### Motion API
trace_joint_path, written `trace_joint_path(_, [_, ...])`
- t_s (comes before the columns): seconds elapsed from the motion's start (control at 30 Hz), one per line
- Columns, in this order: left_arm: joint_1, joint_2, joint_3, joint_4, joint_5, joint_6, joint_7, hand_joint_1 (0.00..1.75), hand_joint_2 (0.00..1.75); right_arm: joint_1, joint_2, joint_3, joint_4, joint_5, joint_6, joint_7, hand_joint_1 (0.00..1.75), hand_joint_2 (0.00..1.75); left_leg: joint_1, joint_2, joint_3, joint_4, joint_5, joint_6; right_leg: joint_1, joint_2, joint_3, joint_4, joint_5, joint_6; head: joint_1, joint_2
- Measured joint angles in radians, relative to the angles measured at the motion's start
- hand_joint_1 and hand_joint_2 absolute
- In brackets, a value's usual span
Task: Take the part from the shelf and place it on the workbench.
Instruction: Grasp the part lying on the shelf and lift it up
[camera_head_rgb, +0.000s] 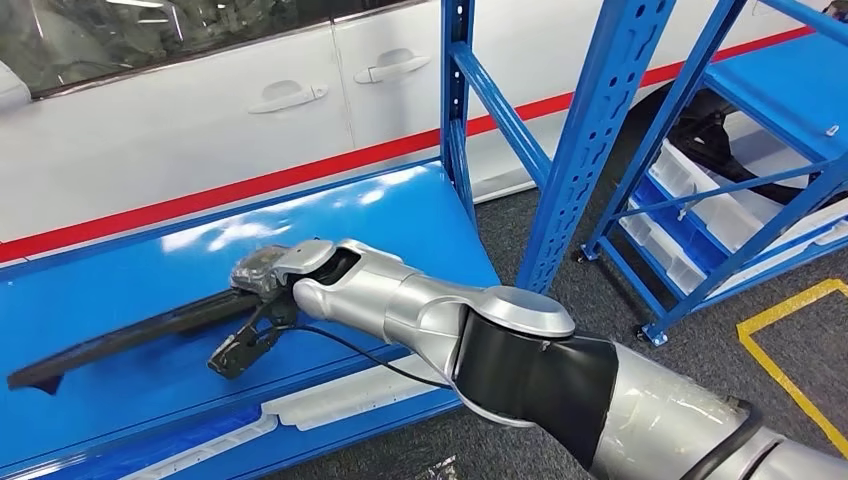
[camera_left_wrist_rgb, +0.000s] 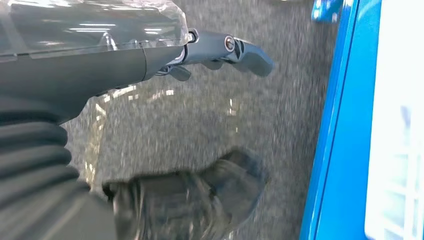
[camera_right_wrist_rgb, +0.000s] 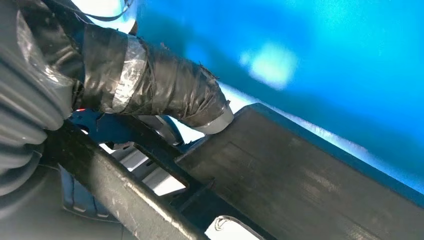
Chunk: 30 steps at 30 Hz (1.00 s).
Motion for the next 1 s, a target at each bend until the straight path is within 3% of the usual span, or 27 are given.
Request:
trace_joint_path(0.07, [0.000, 0.000, 0.001, 0.000, -0.001, 0.029, 0.004, 0.00, 1.75, -0.004, -0.001, -0.008, -0.023, -0.046, -0.059, -0.001, 1.75, 1.75, 0.001, 0.000, -0.060, 0.131, -0.060, -0.007, 0.002, 0.001, -0.001, 0.000, 0.000, -0.004, 0.000, 0.000])
trace_joint_path(0.13, [0.001, -0.001, 0.002, 0.000, -0.005, 0.057, 0.016, 0.00, 1.75, -0.004, -0.002, -0.027, -0.054, -0.105, -0.107, -0.006, 1.75, 1.75, 0.001, 0.000, -0.099, 0.206, -0.074, -0.007, 0.005, 0.002, -0.002, 0.000, 0.000, -0.005, 0.000, 0.000])
trace_joint_path(0.17, [0.002, -0.002, 0.002, 0.000, -0.007, 0.069, 0.023, 0.00, 1.75, -0.004, -0.003, -0.039, -0.071, -0.136, -0.124, -0.010, 1.75, 1.75, 0.001, 0.000, -0.092, 0.187, -0.054, -0.004, 0.006, 0.003, -0.001, 0.000, 0.000, -0.006, 0.000, 0.000])
trace_joint_path(0.23, [0.002, -0.004, 0.002, 0.000, -0.011, 0.086, 0.035, 0.00, 1.75, -0.006, -0.004, -0.063, -0.108, -0.185, -0.146, -0.015, 1.75, 1.75, -0.001, 0.000, -0.033, 0.057, 0.014, 0.007, 0.007, 0.003, 0.000, 0.000, 0.000, -0.005, 0.000, 0.000])
trace_joint_path(0.3, [0.001, -0.004, 0.002, 0.000, -0.013, 0.092, 0.042, 0.00, 1.75, -0.010, -0.005, -0.083, -0.140, -0.212, -0.155, -0.018, 1.75, 1.75, -0.008, 0.000, 0.022, -0.053, 0.049, 0.018, 0.009, 0.004, 0.000, -0.003, 0.001, 0.000, 0.000, 0.000])
trace_joint_path(0.4, [0.002, -0.004, 0.002, 0.000, -0.007, 0.082, 0.050, 0.00, 1.75, -0.009, -0.008, -0.103, -0.182, -0.250, -0.167, -0.026, 1.75, 1.75, -0.013, -0.001, 0.035, -0.083, 0.054, 0.027, 0.012, 0.004, 0.001, -0.014, 0.008, 0.017, 0.000, 0.000])
trace_joint_path(0.47, [0.002, -0.006, 0.003, 0.000, -0.002, 0.069, 0.054, 0.00, 1.75, -0.006, -0.011, -0.116, -0.213, -0.294, -0.184, -0.034, 1.75, 1.75, -0.008, 0.002, 0.042, -0.101, 0.065, 0.037, 0.015, 0.002, -0.008, 0.002, -0.006, 0.027, 0.002, 0.000])
trace_joint_path(0.57, [0.001, -0.009, 0.003, 0.000, -0.002, 0.062, 0.054, 0.00, 1.75, -0.001, -0.015, -0.145, -0.266, -0.386, -0.221, -0.043, 1.75, 1.75, -0.005, 0.004, 0.046, -0.112, 0.071, 0.049, 0.015, -0.001, -0.080, 0.159, -0.090, 0.033, 0.004, 0.000])
trace_joint_path(0.63, [0.001, -0.011, 0.004, 0.000, -0.002, 0.068, 0.055, 0.00, 1.75, 0.014, -0.020, -0.167, -0.294, -0.460, -0.239, -0.047, 1.75, 1.75, -0.006, 0.004, 0.045, -0.108, 0.068, 0.053, 0.014, -0.001, -0.119, 0.245, -0.114, 0.036, 0.005, 0.000])
trace_joint_path(0.67, [0.002, -0.013, 0.005, 0.000, -0.003, 0.073, 0.058, 0.00, 1.75, 0.024, -0.023, -0.179, -0.307, -0.503, -0.248, -0.048, 1.75, 1.75, -0.006, 0.003, 0.045, -0.105, 0.066, 0.052, 0.014, -0.001, -0.114, 0.237, -0.100, 0.036, 0.005, 0.000])
trace_joint_path(0.7, [0.002, -0.014, 0.006, 0.000, -0.002, 0.079, 0.062, 0.00, 1.75, 0.033, -0.025, -0.193, -0.319, -0.552, -0.257, -0.049, 1.75, 1.75, -0.006, 0.001, 0.045, -0.100, 0.063, 0.051, 0.013, -0.002, -0.092, 0.191, -0.072, 0.035, 0.005, 0.000])
trace_joint_path(0.77, [0.002, -0.018, 0.009, 0.000, -0.002, 0.087, 0.072, 0.00, 1.75, 0.042, -0.026, -0.219, -0.340, -0.648, -0.275, -0.050, 1.75, 1.75, -0.008, -0.001, 0.041, -0.086, 0.055, 0.043, 0.014, -0.005, -0.024, 0.059, -0.021, 0.029, 0.004, 0.000])
trace_joint_path(0.8, [0.002, -0.019, 0.011, 0.000, -0.001, 0.090, 0.076, 0.00, 1.75, 0.043, -0.027, -0.230, -0.350, -0.685, -0.281, -0.050, 1.75, 1.75, -0.010, -0.002, 0.038, -0.079, 0.051, 0.038, 0.015, -0.006, -0.002, 0.016, -0.009, 0.025, 0.004, 0.000])
trace_joint_path(0.93, [0.001, -0.021, 0.017, 0.000, 0.000, 0.094, 0.081, 0.00, 1.75, 0.051, -0.030, -0.255, -0.379, -0.728, -0.287, -0.051, 1.75, 1.75, -0.010, 0.000, 0.035, -0.076, 0.046, 0.020, 0.017, -0.002, 0.010, -0.014, -0.003, 0.007, 0.004, 0.000])
trace_joint_path(1.0, [0.001, -0.024, 0.017, 0.000, 0.001, 0.094, 0.082, 0.00, 1.75, 0.056, -0.031, -0.261, -0.391, -0.730, -0.287, -0.051, 1.75, 1.75, -0.007, 0.001, 0.014, -0.033, 0.017, 0.008, 0.011, -0.002, 0.014, -0.022, 0.002, -0.002, 0.003, 0.000])
